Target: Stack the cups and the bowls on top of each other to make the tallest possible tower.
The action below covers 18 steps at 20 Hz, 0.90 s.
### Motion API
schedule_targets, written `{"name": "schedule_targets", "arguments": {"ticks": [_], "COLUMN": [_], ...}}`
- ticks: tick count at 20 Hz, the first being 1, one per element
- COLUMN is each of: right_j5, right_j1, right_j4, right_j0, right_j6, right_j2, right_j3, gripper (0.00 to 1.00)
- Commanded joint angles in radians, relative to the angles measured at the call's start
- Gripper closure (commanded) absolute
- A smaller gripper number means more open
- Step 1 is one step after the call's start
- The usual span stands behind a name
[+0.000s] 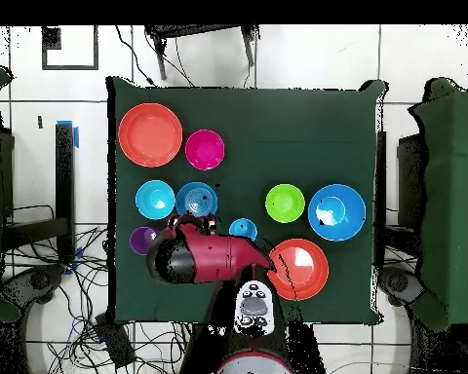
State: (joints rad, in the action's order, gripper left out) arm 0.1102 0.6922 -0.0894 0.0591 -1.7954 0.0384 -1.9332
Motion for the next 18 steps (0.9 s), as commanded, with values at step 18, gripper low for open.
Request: {"name": "schedule_targets", "arguments": {"ticks": [18], "right_j5": [-0.094], "right_j1": [-0.209], "right_j4": [-0.031], "right_j0": [0.04], "right_j6": [-0.107], "right_j2": [-0.118], "right_j3": [0.102], "gripper": [0.0]}}
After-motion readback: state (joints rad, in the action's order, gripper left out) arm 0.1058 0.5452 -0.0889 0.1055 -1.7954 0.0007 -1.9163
